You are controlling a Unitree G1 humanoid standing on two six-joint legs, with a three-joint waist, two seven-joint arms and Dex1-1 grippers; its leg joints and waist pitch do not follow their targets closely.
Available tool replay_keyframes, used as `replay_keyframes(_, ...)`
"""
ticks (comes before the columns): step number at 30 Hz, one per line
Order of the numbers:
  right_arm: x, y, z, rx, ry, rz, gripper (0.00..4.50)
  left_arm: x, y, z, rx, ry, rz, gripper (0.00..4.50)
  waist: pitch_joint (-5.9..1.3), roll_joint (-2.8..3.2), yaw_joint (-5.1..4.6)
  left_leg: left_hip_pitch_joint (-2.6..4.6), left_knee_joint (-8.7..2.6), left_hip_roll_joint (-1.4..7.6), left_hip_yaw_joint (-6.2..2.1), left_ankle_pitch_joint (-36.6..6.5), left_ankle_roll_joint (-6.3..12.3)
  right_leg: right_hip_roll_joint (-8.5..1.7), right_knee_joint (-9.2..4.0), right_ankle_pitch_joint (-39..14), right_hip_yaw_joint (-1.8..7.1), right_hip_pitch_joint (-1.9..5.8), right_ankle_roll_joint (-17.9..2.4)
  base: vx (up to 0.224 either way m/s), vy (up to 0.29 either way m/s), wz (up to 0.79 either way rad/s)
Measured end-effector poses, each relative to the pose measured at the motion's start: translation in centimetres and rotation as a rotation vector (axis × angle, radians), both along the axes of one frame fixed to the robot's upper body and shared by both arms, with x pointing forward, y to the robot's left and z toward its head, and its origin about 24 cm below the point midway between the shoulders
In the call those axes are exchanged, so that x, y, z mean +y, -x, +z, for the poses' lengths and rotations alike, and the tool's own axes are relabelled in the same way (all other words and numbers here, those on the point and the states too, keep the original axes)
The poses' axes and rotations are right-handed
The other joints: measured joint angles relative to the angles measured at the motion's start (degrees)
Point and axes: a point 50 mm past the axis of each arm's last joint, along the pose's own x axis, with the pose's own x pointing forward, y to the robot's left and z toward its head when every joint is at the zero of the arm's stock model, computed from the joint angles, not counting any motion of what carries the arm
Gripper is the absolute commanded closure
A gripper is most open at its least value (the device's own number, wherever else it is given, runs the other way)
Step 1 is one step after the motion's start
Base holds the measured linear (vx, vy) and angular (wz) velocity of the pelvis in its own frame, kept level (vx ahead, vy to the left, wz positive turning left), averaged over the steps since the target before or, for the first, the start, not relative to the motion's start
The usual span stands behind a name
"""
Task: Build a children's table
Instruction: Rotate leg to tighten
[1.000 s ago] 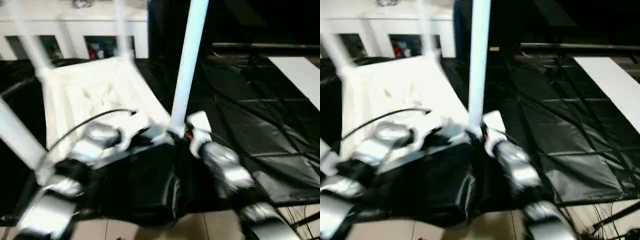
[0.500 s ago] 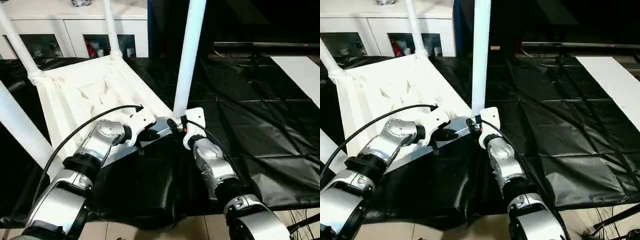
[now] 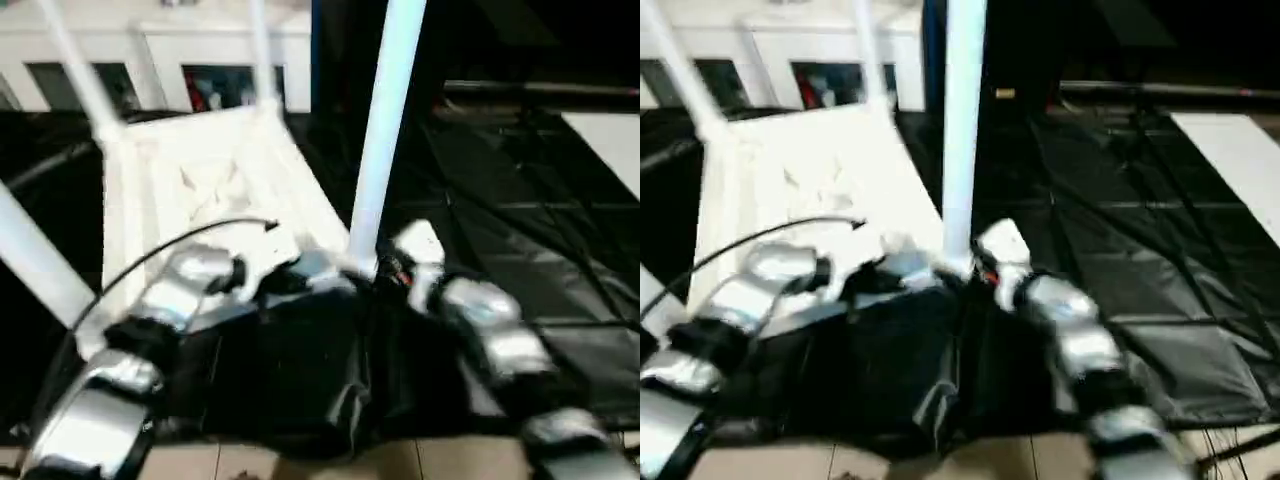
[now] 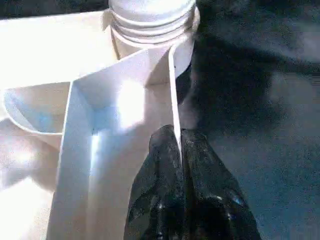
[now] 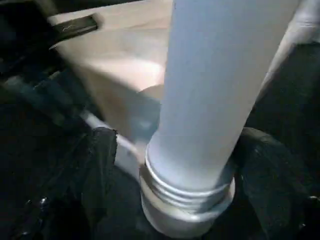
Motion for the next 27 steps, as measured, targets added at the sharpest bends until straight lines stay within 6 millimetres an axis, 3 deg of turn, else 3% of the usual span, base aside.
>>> replay_keyframes(7,-0.5,2.1,-0.1,0.096,0.073,0.278,0.70,1.0,2.6,0.0,0.139,-0.006,-0.192,4.50,0.06,0.17,1.33,-0.24,0.07,0.01,0.01,0.0,0.10,-0.02,-0.16,0.0,-0.07,-0.04,0.0,0.000,0.000,0.00)
replay_keyframes(20,-0.5,2.5,-0.3,0.142,0.101,0.333,0.70,0.9,2.7,0.1,0.145,-0.021,-0.209,4.50,0.05,0.15,1.26,-0.24,0.14,0.03,0.00,0.1,0.25,-0.04,-0.07,0.0,-0.11,-0.03,0.0,0.000,0.000,0.00)
replay_keyframes(26,-0.5,2.4,-0.2,0.141,0.105,0.333,1.15,0.9,2.7,0.1,0.143,-0.022,-0.208,4.50,0.04,0.15,1.28,-0.24,0.15,0.03,0.00,0.1,0.37,-0.04,-0.05,0.0,-0.11,-0.03,0.0,0.000,0.000,0.00)
replay_keyframes(27,-0.5,2.4,-0.2,0.140,0.105,0.334,1.40,0.9,2.7,0.1,0.143,-0.023,-0.207,4.50,0.04,0.14,1.28,-0.24,0.16,0.03,0.00,0.1,0.38,-0.04,-0.04,0.0,-0.11,-0.03,0.0,0.000,0.000,0.00)
